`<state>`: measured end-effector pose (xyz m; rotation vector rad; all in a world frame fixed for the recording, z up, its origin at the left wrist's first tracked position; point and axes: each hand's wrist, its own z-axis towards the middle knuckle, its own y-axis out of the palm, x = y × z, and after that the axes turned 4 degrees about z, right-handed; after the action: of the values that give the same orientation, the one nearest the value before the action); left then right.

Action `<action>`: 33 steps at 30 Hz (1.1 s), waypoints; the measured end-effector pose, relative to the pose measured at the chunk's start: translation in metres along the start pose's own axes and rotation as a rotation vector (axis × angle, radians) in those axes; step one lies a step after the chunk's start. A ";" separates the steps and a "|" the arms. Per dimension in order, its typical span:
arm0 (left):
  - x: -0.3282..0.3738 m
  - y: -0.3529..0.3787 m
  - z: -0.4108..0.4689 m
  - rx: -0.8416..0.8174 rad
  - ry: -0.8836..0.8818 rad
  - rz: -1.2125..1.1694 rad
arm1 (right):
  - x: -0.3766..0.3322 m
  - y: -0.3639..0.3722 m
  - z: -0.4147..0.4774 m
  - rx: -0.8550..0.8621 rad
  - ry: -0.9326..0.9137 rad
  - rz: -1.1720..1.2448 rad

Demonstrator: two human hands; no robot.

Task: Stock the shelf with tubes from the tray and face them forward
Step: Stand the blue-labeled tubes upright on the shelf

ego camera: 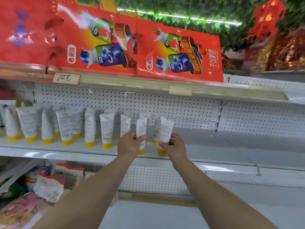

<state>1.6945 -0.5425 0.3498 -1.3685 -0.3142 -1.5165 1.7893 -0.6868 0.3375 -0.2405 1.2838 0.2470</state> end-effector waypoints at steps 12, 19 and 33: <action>-0.018 0.038 0.009 0.045 -0.043 0.133 | 0.031 0.014 0.031 -0.040 -0.027 -0.131; -0.022 0.046 0.014 0.050 -0.035 0.119 | 0.032 0.017 0.032 -0.009 -0.048 -0.202; -0.017 0.039 0.005 0.009 -0.043 0.079 | 0.019 0.016 0.020 -0.030 -0.001 -0.293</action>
<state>1.7262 -0.5475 0.3206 -1.3919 -0.2901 -1.4206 1.8075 -0.6643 0.3235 -0.4493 1.2270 0.0156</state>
